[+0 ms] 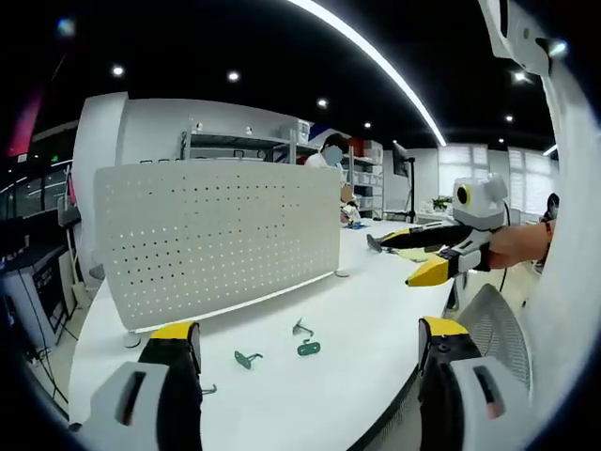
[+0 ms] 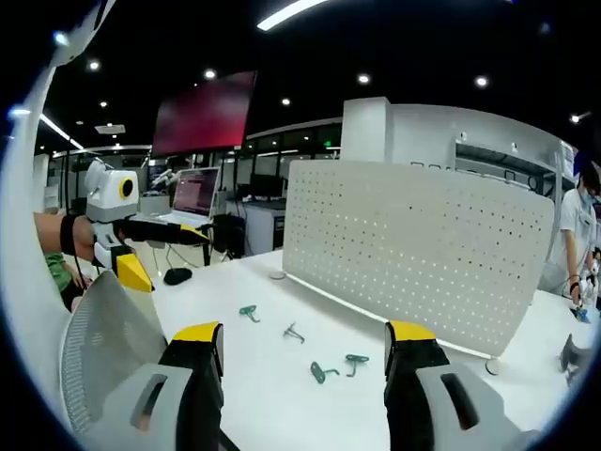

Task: Insert the hook assembly into the mounting plate slot until the hook locks in place.

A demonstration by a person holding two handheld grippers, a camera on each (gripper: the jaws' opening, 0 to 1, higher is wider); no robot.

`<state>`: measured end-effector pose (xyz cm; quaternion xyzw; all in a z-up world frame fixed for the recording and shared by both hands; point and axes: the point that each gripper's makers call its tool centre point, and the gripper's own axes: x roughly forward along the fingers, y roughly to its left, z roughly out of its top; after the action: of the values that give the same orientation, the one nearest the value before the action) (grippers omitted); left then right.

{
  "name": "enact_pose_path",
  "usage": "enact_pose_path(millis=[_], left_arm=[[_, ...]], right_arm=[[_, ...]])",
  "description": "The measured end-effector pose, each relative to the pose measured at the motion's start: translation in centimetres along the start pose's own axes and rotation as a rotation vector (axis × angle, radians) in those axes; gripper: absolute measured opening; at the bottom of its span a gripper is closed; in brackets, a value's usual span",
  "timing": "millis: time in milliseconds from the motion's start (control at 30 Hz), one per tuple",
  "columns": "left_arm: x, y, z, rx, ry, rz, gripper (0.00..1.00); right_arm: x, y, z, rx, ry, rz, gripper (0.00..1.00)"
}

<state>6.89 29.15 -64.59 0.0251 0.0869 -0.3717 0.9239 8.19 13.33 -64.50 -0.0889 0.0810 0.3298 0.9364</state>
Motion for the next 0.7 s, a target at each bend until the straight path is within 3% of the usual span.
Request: enact_pose_path(millis=[700], left_arm=[[0.49,0.32,-0.3,0.011,-0.009,-0.071,0.97]], right_arm=[[0.09,0.33,-0.54,0.005,0.034,-0.064,0.67]])
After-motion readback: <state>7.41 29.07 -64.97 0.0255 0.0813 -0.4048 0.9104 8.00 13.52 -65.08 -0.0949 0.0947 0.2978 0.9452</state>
